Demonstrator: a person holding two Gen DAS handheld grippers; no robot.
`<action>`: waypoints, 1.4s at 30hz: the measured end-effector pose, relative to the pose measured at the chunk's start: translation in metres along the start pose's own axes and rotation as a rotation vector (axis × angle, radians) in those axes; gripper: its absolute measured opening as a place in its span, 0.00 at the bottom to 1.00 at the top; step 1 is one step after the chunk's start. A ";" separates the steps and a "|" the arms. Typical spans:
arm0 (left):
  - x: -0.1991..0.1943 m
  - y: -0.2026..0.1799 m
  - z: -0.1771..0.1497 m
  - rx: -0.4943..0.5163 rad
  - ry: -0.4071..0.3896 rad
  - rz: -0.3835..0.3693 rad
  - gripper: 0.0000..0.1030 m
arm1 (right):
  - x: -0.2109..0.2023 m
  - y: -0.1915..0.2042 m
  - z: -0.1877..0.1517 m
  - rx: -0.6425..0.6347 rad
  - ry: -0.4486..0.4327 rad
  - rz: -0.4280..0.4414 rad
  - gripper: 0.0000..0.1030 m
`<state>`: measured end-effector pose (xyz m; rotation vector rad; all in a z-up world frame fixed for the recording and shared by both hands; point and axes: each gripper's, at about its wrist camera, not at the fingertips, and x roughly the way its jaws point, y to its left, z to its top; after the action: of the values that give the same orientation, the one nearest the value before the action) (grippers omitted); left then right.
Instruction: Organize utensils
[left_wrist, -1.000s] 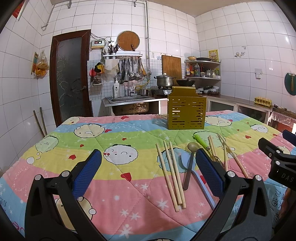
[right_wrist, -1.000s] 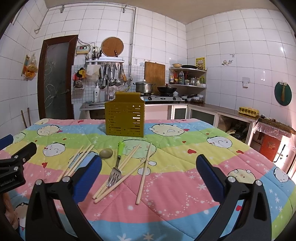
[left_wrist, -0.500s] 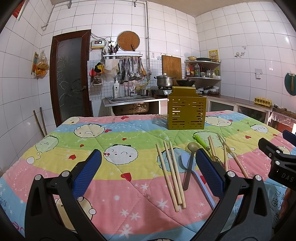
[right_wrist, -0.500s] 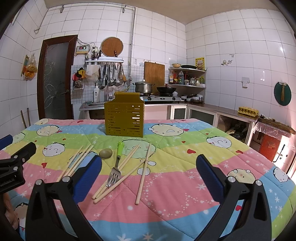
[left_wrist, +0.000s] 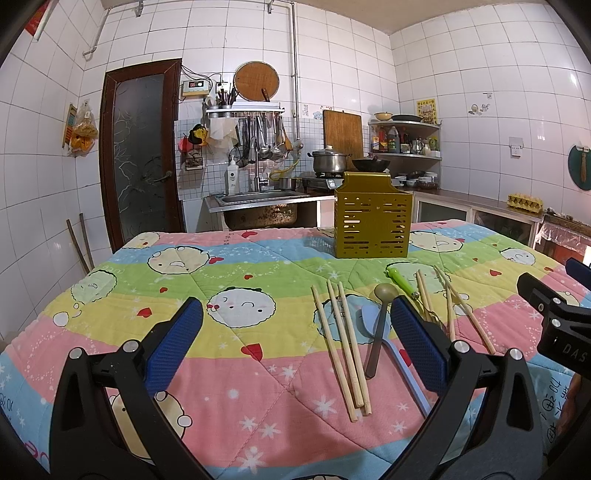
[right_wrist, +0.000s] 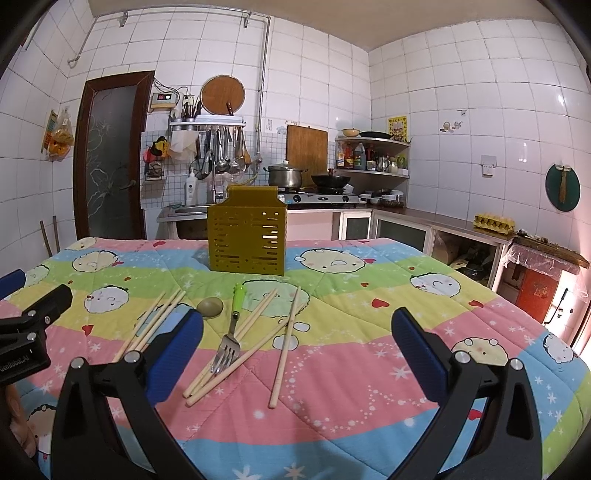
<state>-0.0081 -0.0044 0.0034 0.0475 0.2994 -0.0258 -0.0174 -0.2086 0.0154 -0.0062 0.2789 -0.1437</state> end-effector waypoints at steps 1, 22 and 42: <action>-0.001 0.000 0.000 0.000 0.000 0.000 0.95 | 0.000 0.000 0.000 -0.001 0.000 0.000 0.96; 0.008 0.005 0.010 -0.020 0.040 -0.011 0.95 | -0.004 -0.001 0.002 0.003 -0.005 0.039 0.96; 0.153 0.010 0.087 -0.036 0.275 -0.076 0.95 | 0.139 -0.002 0.062 0.016 0.242 -0.025 0.96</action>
<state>0.1636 -0.0016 0.0415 0.0041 0.5762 -0.0901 0.1321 -0.2314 0.0371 0.0235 0.5191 -0.1720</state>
